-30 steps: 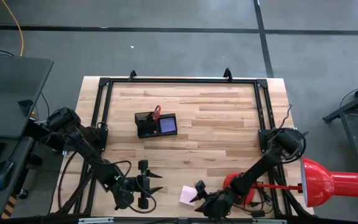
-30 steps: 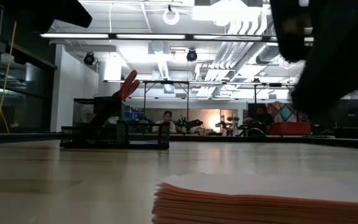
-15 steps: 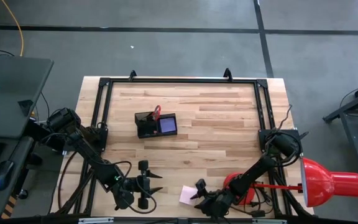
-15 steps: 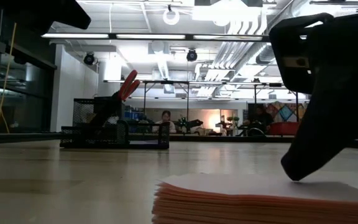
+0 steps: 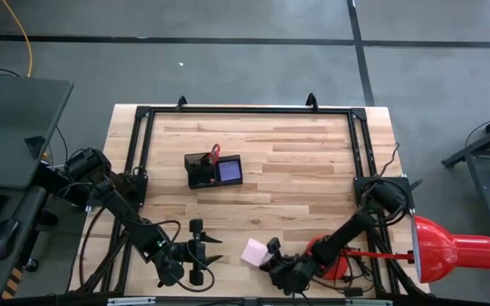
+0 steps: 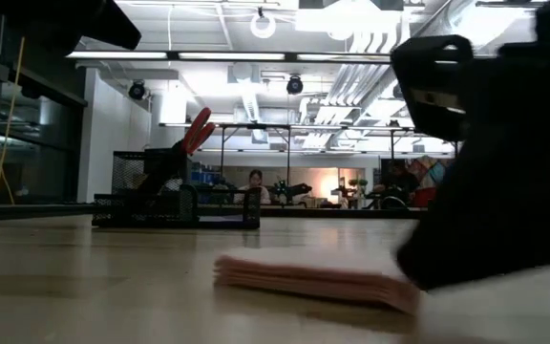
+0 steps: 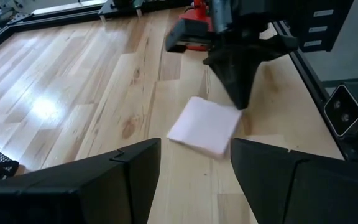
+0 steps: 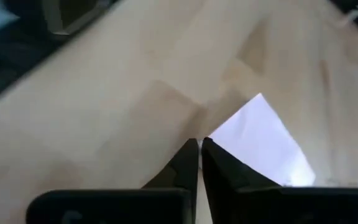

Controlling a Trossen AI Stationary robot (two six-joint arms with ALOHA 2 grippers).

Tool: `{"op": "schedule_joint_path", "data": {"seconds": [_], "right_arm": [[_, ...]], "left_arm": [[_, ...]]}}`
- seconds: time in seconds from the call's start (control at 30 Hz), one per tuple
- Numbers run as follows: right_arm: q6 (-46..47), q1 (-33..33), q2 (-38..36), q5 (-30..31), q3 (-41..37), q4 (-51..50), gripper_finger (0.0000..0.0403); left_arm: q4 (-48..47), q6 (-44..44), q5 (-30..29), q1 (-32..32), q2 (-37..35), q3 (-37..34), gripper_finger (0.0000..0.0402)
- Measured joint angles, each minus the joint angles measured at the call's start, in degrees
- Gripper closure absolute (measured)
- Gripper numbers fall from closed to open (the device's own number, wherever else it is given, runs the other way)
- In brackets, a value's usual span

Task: Pick and place office supplies into organizer
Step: Put the pink sticky note into the desk organizer

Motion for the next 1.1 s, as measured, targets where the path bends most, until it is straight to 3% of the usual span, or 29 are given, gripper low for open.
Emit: {"op": "schedule_joint_path", "data": {"seconds": [0.3, 0.4, 0.53, 0.7, 0.9, 1.1], "right_arm": [[-3.42, -0.72, -0.03, 12.39, 0.97, -2.44, 0.0402], [-4.15, -1.34, -0.4, 10.64, 1.25, -4.65, 0.0401], [-6.91, -1.14, -2.0, 4.04, 1.25, -4.48, 0.0387], [-6.94, -1.21, -3.91, -2.36, 1.4, -6.76, 0.0345], [-5.73, -1.69, -5.29, 1.92, 1.38, -19.03, 0.0268], [-7.66, -3.74, -5.2, 0.59, 1.34, -20.16, 0.0231]], "left_arm": [[0.0, -0.02, -0.11, 0.0, 0.0, 0.0, 0.022], [-0.02, -0.06, -0.11, 0.0, 0.0, 0.0, 0.022], [-0.05, -0.09, -0.09, 0.0, 0.0, 0.0, 0.022], [-0.09, -0.09, -0.09, 0.0, 0.0, 0.0, 0.022], [0.0, -0.09, -0.07, 0.0, 0.0, 0.0, 0.022], [0.04, -0.09, -0.11, 0.0, 0.0, 0.0, 0.022]]}}
